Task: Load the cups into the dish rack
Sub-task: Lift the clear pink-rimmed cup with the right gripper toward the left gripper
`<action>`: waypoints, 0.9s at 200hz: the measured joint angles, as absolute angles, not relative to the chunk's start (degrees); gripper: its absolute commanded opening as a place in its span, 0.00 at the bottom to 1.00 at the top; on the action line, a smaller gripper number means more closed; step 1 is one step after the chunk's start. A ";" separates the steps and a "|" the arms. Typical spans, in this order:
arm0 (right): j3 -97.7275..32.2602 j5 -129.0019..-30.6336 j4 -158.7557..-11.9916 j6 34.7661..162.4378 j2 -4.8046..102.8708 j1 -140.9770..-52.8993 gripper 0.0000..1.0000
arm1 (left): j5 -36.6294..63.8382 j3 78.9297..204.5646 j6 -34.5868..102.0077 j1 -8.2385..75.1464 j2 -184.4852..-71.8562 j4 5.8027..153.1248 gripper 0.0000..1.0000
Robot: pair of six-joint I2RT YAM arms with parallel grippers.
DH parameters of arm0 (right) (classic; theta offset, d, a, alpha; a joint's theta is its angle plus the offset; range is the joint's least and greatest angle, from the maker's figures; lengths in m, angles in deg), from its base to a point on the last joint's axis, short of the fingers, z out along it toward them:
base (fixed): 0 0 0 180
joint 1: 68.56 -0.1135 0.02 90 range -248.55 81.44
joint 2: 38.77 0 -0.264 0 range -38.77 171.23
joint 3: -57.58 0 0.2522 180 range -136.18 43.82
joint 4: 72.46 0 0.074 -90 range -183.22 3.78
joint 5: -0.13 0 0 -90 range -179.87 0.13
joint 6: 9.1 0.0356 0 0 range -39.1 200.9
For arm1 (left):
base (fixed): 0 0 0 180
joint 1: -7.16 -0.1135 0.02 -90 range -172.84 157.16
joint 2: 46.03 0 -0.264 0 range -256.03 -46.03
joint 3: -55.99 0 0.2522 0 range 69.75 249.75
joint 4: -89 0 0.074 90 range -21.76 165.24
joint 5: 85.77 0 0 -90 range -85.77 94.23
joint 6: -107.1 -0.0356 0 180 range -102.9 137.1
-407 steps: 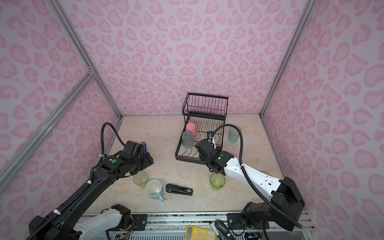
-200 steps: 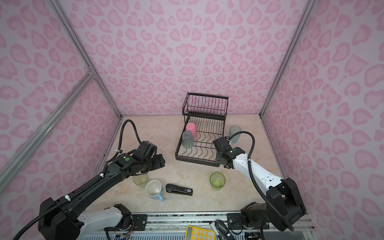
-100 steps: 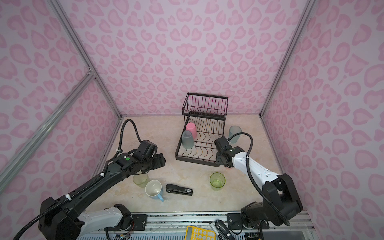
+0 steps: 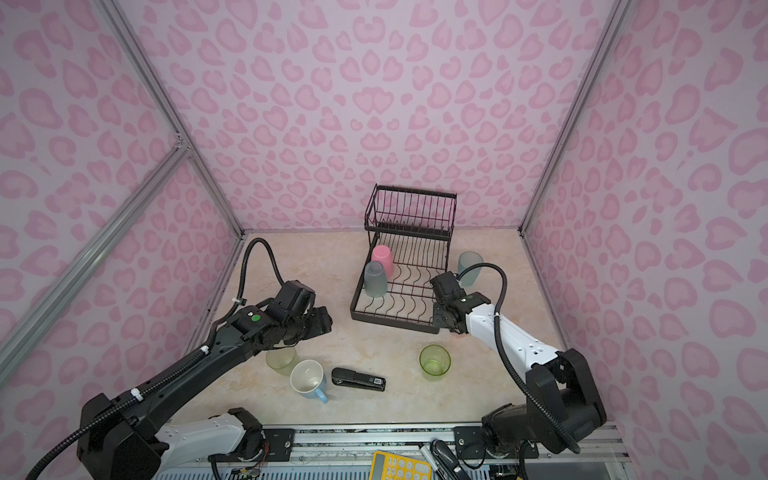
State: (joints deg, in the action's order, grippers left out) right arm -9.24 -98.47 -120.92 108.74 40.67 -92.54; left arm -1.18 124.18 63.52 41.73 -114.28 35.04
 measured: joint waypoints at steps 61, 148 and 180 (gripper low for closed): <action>-10.42 -100.42 -124.31 108.67 33.26 -92.54 0.00 | 1.56 125.19 63.78 42.63 -114.47 37.75 0.82; -15.97 -96.79 -124.75 108.56 21.28 -94.27 0.00 | 8.40 125.25 68.94 44.27 -113.14 48.46 0.94; -15.77 -91.87 -119.96 110.81 19.34 -96.85 0.00 | 11.37 122.19 73.24 44.42 -110.87 56.68 0.96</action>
